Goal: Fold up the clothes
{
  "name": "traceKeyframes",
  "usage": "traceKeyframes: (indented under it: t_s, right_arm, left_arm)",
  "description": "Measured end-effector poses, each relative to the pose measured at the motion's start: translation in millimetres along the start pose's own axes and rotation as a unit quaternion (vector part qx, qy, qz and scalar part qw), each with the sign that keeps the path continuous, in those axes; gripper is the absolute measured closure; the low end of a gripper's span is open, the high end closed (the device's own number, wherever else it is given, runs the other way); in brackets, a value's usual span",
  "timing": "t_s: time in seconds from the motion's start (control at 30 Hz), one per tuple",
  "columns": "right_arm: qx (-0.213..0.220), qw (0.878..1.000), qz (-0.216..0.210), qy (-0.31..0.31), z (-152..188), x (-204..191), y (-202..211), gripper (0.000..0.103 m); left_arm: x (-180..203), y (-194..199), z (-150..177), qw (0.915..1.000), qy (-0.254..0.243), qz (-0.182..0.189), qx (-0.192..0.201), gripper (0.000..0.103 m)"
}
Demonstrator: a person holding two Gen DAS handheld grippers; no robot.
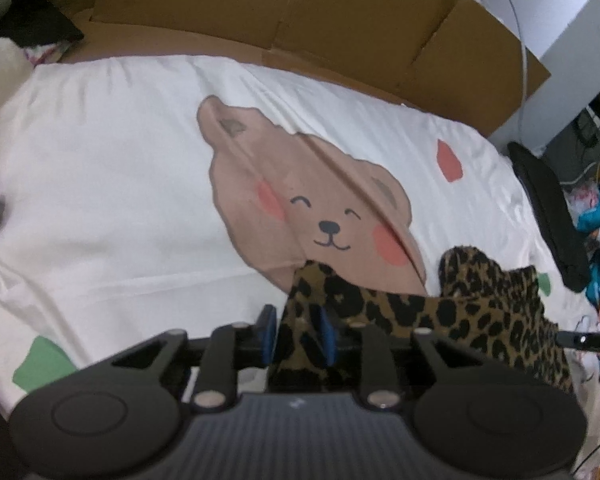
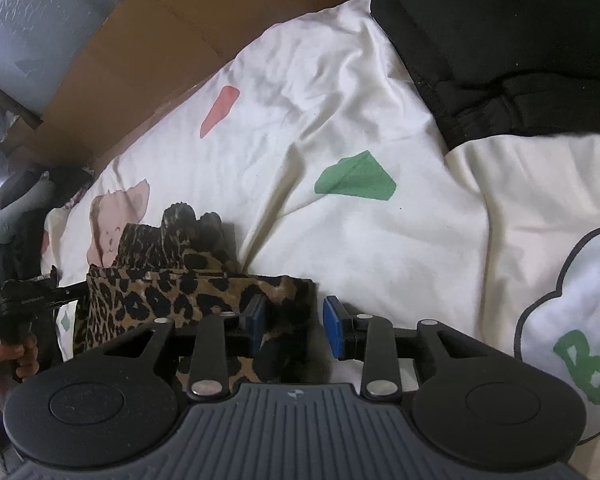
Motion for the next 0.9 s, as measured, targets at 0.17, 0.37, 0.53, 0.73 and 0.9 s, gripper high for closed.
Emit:
traceKeyframes:
  t_s: [0.17,0.37,0.53,0.73,0.9]
  right_arm:
    - [-0.008,1.000,0.005,0.011,-3,-2,-7,0.069]
    - [-0.019,0.999,0.023,0.036,-4,-9,-21,0.066]
    - [-0.013,0.996,0.047,0.075,2,-19,-26,0.066]
    - [-0.008,0.990,0.080,0.116,8,-33,-30,0.068]
    - [-0.008,0.989,0.080,0.123,9,-35,-31,0.080]
  left_arm:
    - [4,-6,-4,1.0000,-0.008,-0.003,0.000,0.070]
    - [10,-16,-10,0.9994,-0.032,-0.011,-0.010,0.067]
    - [21,-20,-10,0.9974,-0.063,-0.031,-0.018,0.066]
    - [38,-25,-12,0.9930,-0.098,-0.058,-0.033,0.059]
    - [37,-25,-15,0.9930,-0.094,-0.059,-0.039,0.063]
Point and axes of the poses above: each gripper's, at about its wrist camera, not at the fingertips, and y roughly against the way its jaws point, x to its right, z to its underside, the point moved 1 cm from there along -y, roughly the way its jaws point, and after that the axes turned 11 degrees about -y, right-handed, at the moved point
